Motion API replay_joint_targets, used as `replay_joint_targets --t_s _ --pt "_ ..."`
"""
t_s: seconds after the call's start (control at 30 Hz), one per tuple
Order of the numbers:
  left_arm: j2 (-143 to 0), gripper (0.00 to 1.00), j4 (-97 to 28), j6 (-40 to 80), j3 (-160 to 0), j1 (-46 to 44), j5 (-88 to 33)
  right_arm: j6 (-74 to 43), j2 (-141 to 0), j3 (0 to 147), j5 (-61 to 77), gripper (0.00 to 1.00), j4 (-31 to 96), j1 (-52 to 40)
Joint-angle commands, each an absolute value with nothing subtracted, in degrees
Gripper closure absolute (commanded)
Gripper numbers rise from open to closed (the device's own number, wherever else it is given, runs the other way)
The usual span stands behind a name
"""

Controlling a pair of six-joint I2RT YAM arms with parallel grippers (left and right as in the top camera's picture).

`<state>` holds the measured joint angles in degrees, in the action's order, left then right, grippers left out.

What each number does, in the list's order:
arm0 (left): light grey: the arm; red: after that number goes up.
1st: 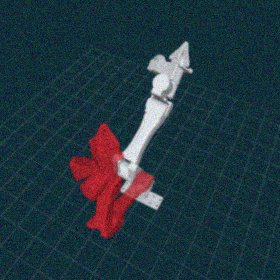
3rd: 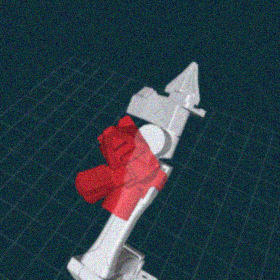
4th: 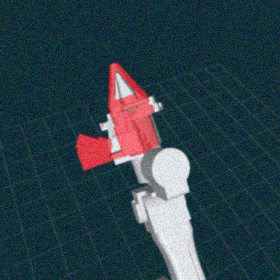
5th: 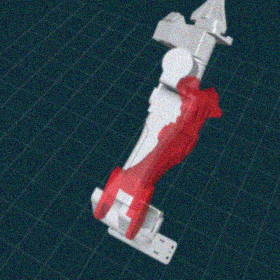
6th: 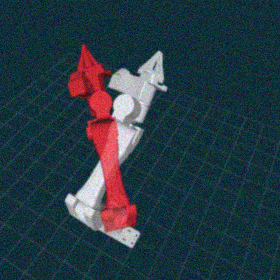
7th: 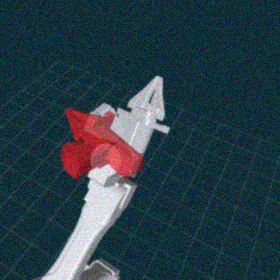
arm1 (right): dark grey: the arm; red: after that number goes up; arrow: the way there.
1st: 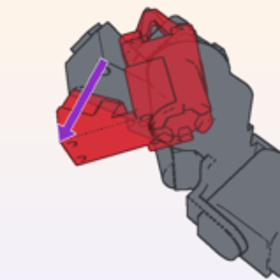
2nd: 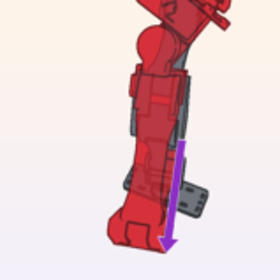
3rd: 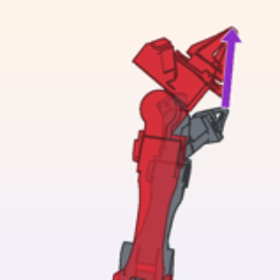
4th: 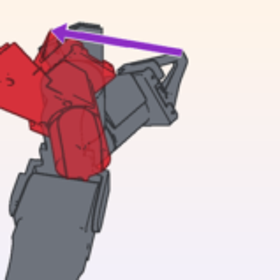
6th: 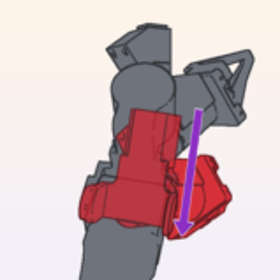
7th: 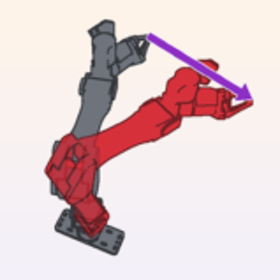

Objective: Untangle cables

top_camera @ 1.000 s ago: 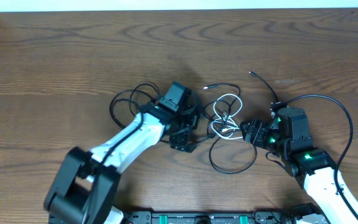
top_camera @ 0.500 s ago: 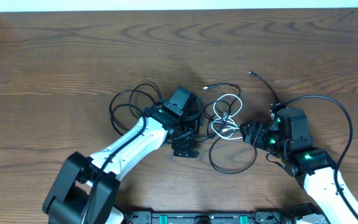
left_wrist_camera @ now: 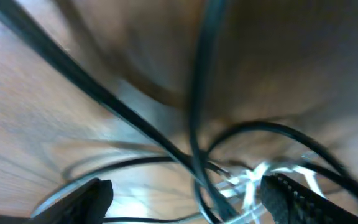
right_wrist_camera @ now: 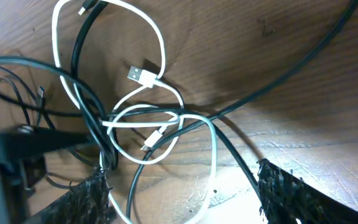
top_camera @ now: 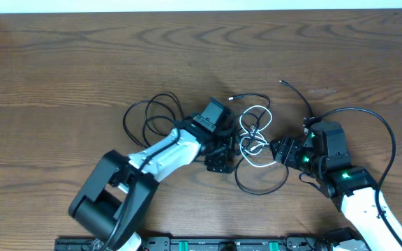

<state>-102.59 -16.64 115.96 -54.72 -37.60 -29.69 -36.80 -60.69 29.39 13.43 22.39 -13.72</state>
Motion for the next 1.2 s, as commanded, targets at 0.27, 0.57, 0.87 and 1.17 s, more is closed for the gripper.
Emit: replay_joint_targets --t_s 0.27,0.57,0.87,1.17 --pt "-105.34 0.22 -17.02 119.61 -54.22 -38.50 -30.83 -36.10 -60.31 29.23 12.99 0.25 23.42 -13.54" --pt "-105.34 0.92 -16.99 117.89 -54.22 -38.44 -30.76 -36.12 -60.31 29.23 13.02 0.25 23.62 -13.54" --pt "-104.31 0.92 -16.99 91.07 -54.22 -35.64 -26.33 -35.62 -60.31 29.23 16.64 0.22 24.23 -13.54" --pt "-95.04 0.92 -15.14 72.71 -54.22 -28.51 -26.00 -20.12 -60.31 29.23 42.13 0.16 21.76 -13.58"
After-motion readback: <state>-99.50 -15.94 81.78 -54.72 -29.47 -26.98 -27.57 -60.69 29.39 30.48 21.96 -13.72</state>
